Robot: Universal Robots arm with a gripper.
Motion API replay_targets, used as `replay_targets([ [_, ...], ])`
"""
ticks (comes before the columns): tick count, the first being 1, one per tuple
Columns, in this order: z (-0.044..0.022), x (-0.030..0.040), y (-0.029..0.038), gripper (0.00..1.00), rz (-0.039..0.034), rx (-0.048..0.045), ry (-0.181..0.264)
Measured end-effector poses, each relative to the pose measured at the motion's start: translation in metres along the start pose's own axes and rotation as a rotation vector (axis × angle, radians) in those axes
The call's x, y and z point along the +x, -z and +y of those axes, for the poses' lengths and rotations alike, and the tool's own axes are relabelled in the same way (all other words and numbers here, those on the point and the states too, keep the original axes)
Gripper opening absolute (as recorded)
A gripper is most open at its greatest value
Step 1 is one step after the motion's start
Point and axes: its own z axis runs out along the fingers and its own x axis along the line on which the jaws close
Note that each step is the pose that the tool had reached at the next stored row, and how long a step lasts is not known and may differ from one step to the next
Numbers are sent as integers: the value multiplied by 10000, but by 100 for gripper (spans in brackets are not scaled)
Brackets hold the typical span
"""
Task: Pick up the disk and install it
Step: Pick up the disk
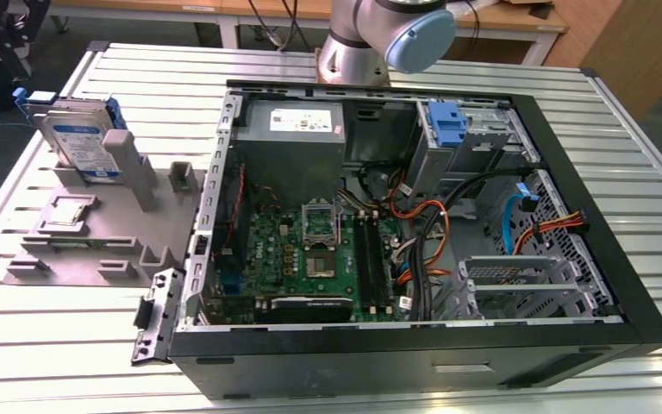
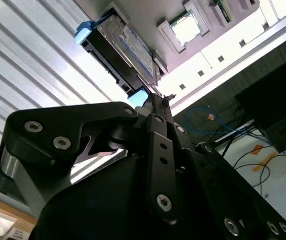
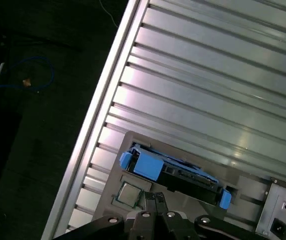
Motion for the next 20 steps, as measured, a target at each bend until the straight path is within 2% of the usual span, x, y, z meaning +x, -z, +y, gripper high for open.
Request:
replay_targets([
  [20, 1, 1, 0, 10, 133, 38, 2711],
])
